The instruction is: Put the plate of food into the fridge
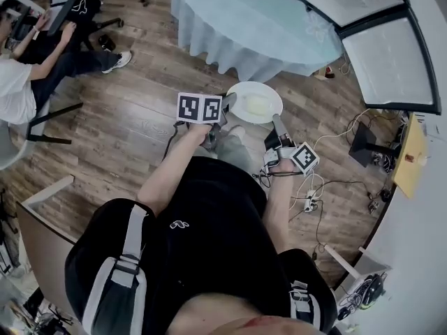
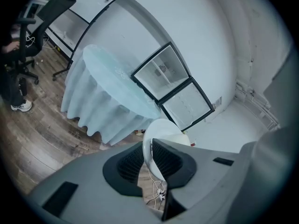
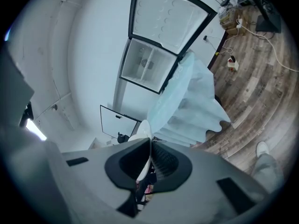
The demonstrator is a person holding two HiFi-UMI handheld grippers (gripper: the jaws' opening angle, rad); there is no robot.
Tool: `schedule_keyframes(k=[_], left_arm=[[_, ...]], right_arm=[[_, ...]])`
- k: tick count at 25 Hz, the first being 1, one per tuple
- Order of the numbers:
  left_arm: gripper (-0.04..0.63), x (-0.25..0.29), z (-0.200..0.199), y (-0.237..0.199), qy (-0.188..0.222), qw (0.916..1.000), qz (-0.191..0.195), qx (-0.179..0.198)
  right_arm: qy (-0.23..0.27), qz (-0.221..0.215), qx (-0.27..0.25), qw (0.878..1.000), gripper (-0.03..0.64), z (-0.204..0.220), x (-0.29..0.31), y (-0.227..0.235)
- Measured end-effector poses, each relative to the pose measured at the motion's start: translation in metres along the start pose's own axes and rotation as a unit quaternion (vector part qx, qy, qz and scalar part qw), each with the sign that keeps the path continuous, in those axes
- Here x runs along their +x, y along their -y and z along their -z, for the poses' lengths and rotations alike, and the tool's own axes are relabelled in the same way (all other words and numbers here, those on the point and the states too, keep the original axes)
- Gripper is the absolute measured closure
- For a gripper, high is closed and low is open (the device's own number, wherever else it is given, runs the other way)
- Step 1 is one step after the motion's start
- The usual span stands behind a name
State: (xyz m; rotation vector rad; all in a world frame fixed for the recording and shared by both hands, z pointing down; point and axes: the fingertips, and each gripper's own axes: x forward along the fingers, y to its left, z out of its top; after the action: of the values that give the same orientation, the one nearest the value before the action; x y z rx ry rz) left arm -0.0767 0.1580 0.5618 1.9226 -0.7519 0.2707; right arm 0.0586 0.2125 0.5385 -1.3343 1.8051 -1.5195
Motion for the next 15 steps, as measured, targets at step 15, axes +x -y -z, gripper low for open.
schedule_keyframes(k=[15], left_arm=[[0.532, 0.114, -0.047, 0.064, 0.001, 0.9995, -0.012, 0.028]], right_arm=[[0.027, -0.026, 0.006, 0.999, 0.601, -0.131, -0.003, 0.040]])
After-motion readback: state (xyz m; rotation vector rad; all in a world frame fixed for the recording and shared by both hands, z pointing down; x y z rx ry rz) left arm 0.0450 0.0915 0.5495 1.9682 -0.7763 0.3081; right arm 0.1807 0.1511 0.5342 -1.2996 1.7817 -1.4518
